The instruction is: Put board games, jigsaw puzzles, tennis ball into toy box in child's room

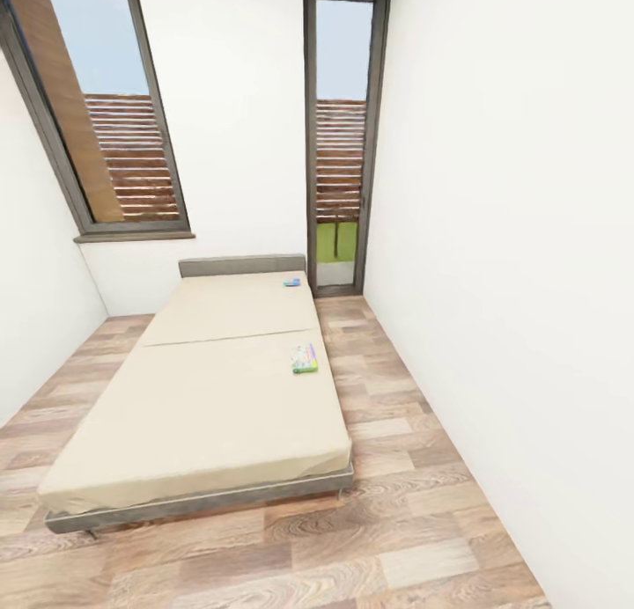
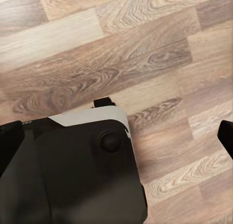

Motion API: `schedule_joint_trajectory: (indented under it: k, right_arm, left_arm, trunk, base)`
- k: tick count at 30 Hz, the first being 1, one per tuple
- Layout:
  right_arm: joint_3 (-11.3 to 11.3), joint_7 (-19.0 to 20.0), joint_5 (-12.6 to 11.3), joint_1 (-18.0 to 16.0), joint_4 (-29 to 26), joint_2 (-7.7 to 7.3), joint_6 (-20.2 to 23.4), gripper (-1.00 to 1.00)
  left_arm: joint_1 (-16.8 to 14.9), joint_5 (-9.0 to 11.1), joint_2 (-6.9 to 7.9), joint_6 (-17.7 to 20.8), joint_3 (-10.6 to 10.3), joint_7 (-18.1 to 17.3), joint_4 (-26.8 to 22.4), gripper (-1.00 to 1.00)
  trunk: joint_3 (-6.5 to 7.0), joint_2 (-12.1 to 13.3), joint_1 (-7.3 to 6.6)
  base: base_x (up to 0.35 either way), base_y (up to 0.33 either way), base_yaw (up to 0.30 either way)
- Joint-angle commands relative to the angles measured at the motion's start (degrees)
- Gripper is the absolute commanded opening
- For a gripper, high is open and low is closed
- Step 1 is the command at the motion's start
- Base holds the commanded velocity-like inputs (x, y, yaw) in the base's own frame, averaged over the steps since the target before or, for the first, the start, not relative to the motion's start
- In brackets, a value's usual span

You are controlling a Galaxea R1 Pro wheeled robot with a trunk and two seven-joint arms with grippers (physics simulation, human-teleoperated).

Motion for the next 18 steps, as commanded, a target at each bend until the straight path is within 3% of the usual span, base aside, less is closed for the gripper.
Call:
schedule_joint_trajectory:
  k: [1,11,18]
  right_arm:
    - [0.0,-0.1,-0.5,0.0,-0.1,0.02,-0.1,1.00]
    - [-0.1,0.0,-0.6,0.0,-0.1,0.01,0.1,1.00]
    - [0.0,0.0,-0.6,0.0,-0.1,0.01,0.1,1.00]
  left_arm:
    - [-0.1,-0.1,0.03,-0.1,-0.4,0.5,0.1,1.00]
    - [-0.1,-0.1,0.05,-0.1,-0.4,0.5,0.1,1.00]
    - [0.0,-0.2,0.01,-0.1,-0.4,0.5,0.1,1.00]
  trunk:
    - [-0.12,-0.1,0.05]
    - [-0.12,-0.1,0.05]
    - [0.00,-0.1,0.05]
  base:
    - [0.165,0.104,0.072]
    - [0.182,0.102,0.018]
    - [0.148,-0.136,-0.059]
